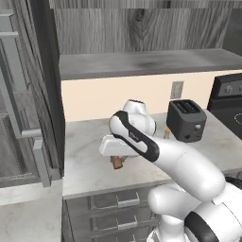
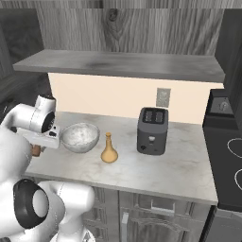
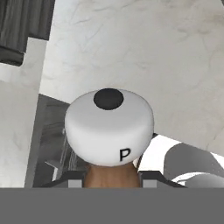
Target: Retrieve the bottle and the shaker from the cabinet and place them next to the mixing bowl on the counter. Then add garlic from the fridge to the mixing bowl.
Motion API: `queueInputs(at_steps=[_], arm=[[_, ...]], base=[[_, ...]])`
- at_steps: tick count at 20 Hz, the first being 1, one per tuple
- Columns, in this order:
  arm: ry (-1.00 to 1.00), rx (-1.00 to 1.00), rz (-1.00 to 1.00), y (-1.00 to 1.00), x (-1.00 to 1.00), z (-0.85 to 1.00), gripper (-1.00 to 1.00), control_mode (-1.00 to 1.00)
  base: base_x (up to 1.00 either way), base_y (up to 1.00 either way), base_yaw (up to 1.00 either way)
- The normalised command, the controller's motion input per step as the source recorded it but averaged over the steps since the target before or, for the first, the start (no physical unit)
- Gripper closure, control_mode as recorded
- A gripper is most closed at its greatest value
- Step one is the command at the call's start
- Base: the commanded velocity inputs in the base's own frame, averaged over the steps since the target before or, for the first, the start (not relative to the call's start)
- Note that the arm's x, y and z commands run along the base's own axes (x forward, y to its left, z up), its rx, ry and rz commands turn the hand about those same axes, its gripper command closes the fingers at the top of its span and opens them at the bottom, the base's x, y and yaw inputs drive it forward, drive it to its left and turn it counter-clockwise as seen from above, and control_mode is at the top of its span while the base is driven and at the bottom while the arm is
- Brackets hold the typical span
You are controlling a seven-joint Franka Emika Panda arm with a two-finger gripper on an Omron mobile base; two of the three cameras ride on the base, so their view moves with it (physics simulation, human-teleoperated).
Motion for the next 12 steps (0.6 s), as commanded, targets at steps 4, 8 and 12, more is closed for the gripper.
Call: queueInputs(at_steps=[4,8,12], arm=[[-0.10,-0.03,-0.11,0.10,0.27,-0.23,1.00,-1.00],[-0.15,-0.03,-0.18,0.16,0.33,-0.06,1.00,-1.00],[-0.17,0.00,-0.18,0.25,0.19,0.00,1.00,-1.00]], base=[[0.00,0.00,0.00],[0.00,0.00,0.00],[0.00,0.00,0.00]])
